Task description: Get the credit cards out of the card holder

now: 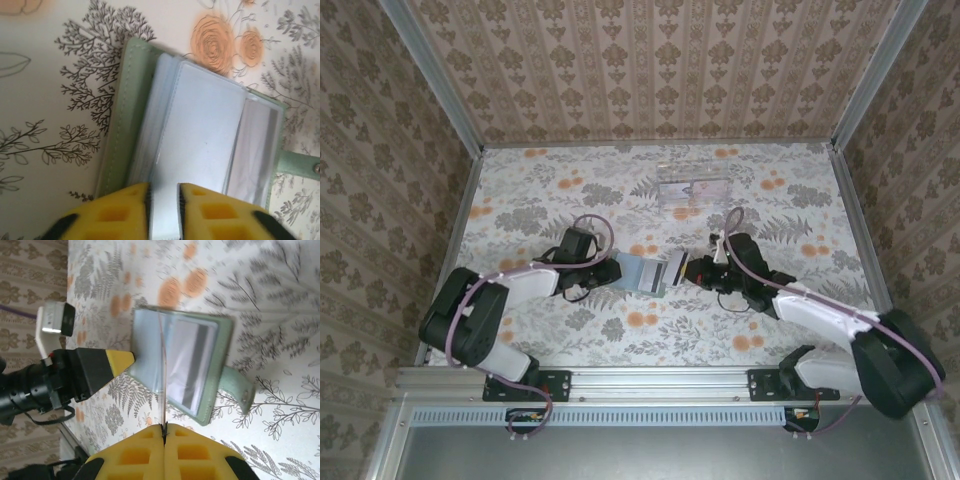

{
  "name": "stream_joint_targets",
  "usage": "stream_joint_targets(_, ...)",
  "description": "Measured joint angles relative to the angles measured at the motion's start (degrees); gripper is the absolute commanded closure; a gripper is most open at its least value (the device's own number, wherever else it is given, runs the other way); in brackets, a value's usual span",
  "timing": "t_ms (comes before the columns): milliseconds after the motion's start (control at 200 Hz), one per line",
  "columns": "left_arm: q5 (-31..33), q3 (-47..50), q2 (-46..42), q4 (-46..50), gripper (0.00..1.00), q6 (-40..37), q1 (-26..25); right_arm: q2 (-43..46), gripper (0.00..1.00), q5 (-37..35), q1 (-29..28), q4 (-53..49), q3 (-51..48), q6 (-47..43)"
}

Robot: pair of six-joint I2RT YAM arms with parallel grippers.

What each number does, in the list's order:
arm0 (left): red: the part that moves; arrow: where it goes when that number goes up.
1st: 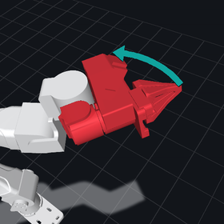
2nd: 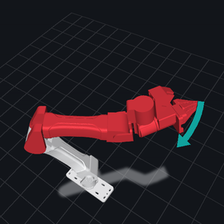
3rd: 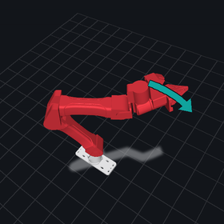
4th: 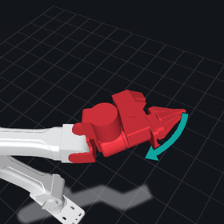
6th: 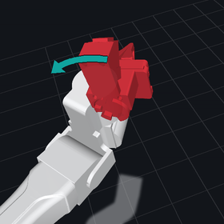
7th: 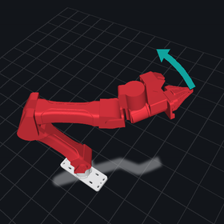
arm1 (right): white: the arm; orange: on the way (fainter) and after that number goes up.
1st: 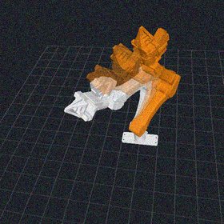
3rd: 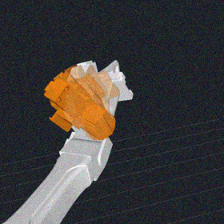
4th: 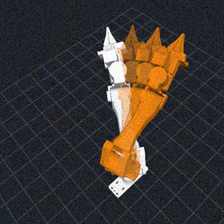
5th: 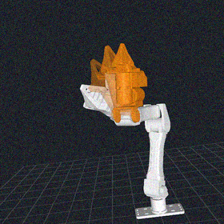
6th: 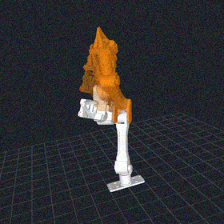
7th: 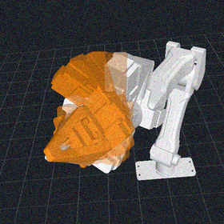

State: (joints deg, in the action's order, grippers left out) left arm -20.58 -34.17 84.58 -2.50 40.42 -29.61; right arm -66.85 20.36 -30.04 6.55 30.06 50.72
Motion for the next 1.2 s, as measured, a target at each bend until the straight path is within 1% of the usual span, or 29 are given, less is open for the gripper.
stream_joint_targets(55, 0.09, 0.0, -2.58, 0.87, 0.61, 0.07, -0.09, 2.8, 1.0, -1.4, 0.04, -5.09, 3.32, -3.21)
stream_joint_targets(105, 0.26, 0.0, -5.51, 1.07, 0.52, -0.22, -0.33, 4.26, 1.0, -2.43, 0.11, -8.85, 6.27, -6.12)
stream_joint_targets(160, 0.35, -0.02, -8.85, 1.68, 0.44, -0.46, -0.5, 4.9, 1.0, -3.34, 0.2, -12.48, 9.38, -8.9)
stream_joint_targets(195, 0.46, -0.02, -11.1, 2.14, 0.42, -0.7, -0.74, 4.87, 1.0, -3.8, 0.24, -14.8, 11.43, -10.8)
stream_joint_targets(220, 0.66, -0.02, -12.61, 2.45, 0.36, -0.5, -0.74, 4.79, 1.0, -4.15, 0.26, -16.41, 12.76, -12.11)
stream_joint_targets(250, 0.9, -0.02, -14.6, 3.02, 0.34, -0.61, -0.81, 4.57, 1.0, -4.74, 0.28, -18.56, 14.45, -13.77)
stream_joint_targets(280, 1.11, -0.02, -16.61, 3.61, 0.28, -0.83, -0.85, 4.13, 1.0, -5.18, 0.28, -20.65, 16.24, -15.54)
stream_joint_targets(310, 1.31, 0.0, -18.58, 4.09, 0.26, -1.11, -0.85, 3.48, 1.0, -5.64, 0.33, -22.49, 18.01, -17.4)
stream_joint_targets(325, 1.38, 0.0, -19.41, 4.46, 0.22, -1.09, -0.85, 3.15, 1.0, -5.88, 0.35, -23.32, 18.91, -18.21)
stream_joint_targets(385, 2.08, 0.04, -23.43, 5.62, 0.12, -1.14, -0.85, 1.22, 0.99, -6.99, 0.35, -26.53, 22.77, -21.88)
stream_joint_targets(485, 3.5, 1.09, -31.34, 7.32, 0.0, -1.44, -0.85, -2.47, 1.0, -8.28, 0.44, -30.71, 29.22, -28.85)
stream_joint_targets(590, 5.05, 3.02, -38.93, 9.49, 0.0, -1.68, -0.85, -6.51, 1.0, -11.08, 0.35, -34.01, 36.09, -37.22)
stream_joint_targets(810, 7.43, 7.26, -49.51, 13.88, 0.0, -1.42, -0.85, -14.75, 1.0, -21.81, -1.88, -35.85, 46.18, -61.05)
stream_joint_targets(945, 7.87, 9.03, -53.2, 15.54, 0.0, -0.87, -0.85, -23.78, 1.0, -29.57, -2.54, -37.48, 54.05, -75.25)
stream_joint_targets(1035, 8.07, 9.55, -55.21, 16.9, 0.0, -0.33, -0.85, -28.72, 1.0, -34.27, -2.6, -37.31, 56.94, -83.36)
stream_joint_targets(1200, 8.26, 10.1, -57.59, 18.43, 0.0, 0.09, -0.85, -35.47, 1.0, -40.09, -2.4, -37.83, 60.06, -93.83)
